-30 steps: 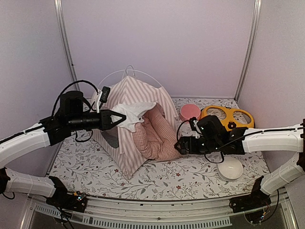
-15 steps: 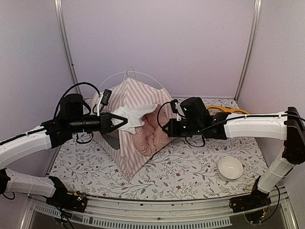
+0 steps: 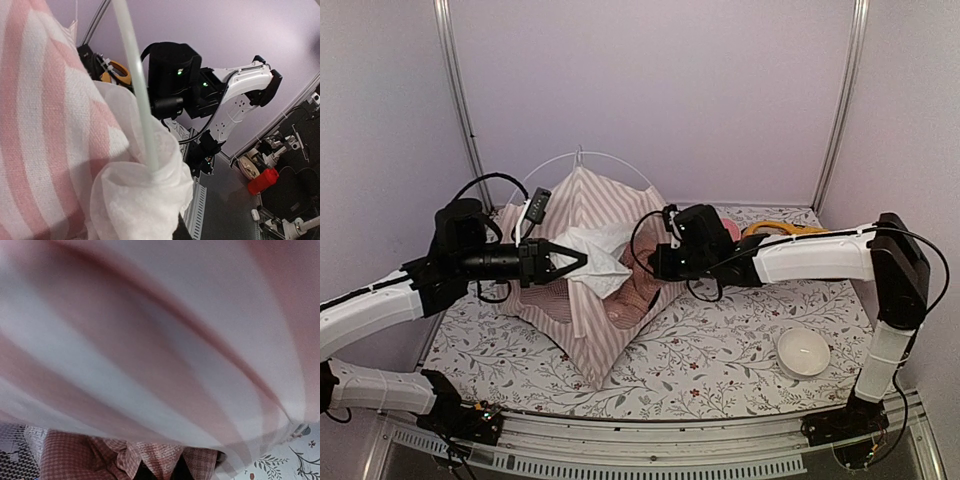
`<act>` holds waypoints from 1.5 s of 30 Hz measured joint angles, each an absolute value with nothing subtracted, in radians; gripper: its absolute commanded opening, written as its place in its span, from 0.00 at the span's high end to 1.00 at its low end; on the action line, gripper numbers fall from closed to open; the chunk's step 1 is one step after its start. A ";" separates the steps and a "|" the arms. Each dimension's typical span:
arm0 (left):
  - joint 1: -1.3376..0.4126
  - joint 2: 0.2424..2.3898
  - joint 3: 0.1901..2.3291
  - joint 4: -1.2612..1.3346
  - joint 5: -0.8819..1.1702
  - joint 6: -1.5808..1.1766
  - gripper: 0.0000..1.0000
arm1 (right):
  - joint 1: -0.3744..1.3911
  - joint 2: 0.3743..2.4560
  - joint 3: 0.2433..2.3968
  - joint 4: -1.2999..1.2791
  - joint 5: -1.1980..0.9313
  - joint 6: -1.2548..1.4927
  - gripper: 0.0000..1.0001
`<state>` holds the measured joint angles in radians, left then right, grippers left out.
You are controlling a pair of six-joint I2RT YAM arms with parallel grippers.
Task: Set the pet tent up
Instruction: Adjust the cushion in the tent.
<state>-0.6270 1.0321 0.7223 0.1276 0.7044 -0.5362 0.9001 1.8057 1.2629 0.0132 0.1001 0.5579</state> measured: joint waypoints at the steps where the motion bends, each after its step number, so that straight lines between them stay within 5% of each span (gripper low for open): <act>1: -0.627 1.027 0.720 0.137 0.711 -0.545 1.00 | 0.896 1.829 1.256 0.014 0.106 0.567 0.99; 16: -0.599 1.020 0.654 0.290 0.804 -0.640 1.00 | 0.992 1.788 1.155 0.093 0.187 0.589 0.83; 24: -0.594 1.092 0.612 0.519 0.900 -0.746 1.00 | 0.984 1.891 1.187 0.245 0.167 0.587 0.87; 30: -0.589 1.116 0.612 0.627 0.924 -0.810 1.00 | 0.938 2.026 1.187 0.283 0.126 0.664 0.56; 38: -0.567 1.097 0.611 0.546 0.909 -0.752 1.00 | 0.942 1.859 1.138 0.179 0.142 0.684 0.18; 45: -0.531 1.068 0.606 0.449 0.882 -0.691 1.00 | 0.949 1.650 1.118 0.070 0.195 0.642 0.16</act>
<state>-0.5312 1.0676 0.6056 0.4488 0.8818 -0.6907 0.9489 1.6505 1.1175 0.0704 0.1947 0.6422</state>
